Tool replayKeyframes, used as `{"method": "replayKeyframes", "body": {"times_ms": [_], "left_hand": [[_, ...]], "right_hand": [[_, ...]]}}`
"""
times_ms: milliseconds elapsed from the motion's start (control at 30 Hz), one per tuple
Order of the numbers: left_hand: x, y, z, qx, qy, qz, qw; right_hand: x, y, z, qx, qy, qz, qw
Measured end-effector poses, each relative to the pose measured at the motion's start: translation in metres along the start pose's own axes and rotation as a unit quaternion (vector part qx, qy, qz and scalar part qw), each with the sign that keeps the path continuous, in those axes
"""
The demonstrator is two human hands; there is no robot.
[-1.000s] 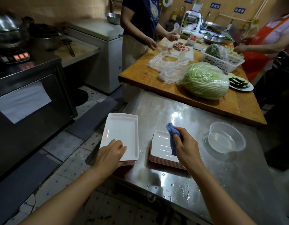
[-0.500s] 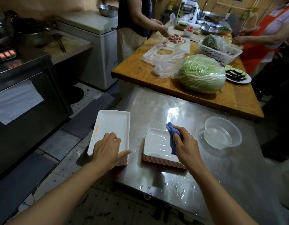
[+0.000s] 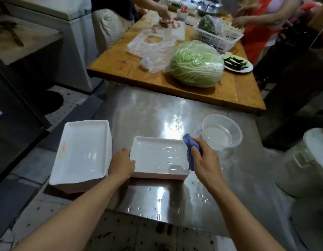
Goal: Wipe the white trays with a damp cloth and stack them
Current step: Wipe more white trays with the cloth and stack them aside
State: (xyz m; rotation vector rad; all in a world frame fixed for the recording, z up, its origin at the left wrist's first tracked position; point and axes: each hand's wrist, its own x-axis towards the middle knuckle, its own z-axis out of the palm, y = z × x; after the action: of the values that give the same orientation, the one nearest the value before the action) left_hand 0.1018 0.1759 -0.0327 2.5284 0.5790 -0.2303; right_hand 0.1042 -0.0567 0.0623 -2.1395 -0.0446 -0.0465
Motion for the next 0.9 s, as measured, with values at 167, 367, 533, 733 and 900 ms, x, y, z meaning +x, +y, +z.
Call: {"method": "replayKeyframes", "body": {"times_ms": [167,367,533,733,900], "left_hand": [[-0.006,0.001,0.002,0.033,0.065,0.007,0.997],[-0.017,0.005,0.0,0.022,0.102,-0.004,0.995],[-0.015,0.01,-0.004,-0.172,0.06,-0.06,0.981],[-0.022,0.004,-0.008,-0.356,-0.042,-0.123,0.925],[-0.029,0.025,-0.02,-0.438,-0.044,-0.086,0.894]], "right_hand": [[0.005,0.009,-0.014,0.004,0.012,0.015,1.0],[0.009,0.013,-0.02,0.024,0.012,0.009,1.0],[0.009,0.014,-0.023,0.03,0.017,0.007,0.999],[0.013,0.022,-0.035,0.028,0.025,0.014,0.999],[0.021,0.028,-0.048,0.027,0.043,0.019,0.999]]}}
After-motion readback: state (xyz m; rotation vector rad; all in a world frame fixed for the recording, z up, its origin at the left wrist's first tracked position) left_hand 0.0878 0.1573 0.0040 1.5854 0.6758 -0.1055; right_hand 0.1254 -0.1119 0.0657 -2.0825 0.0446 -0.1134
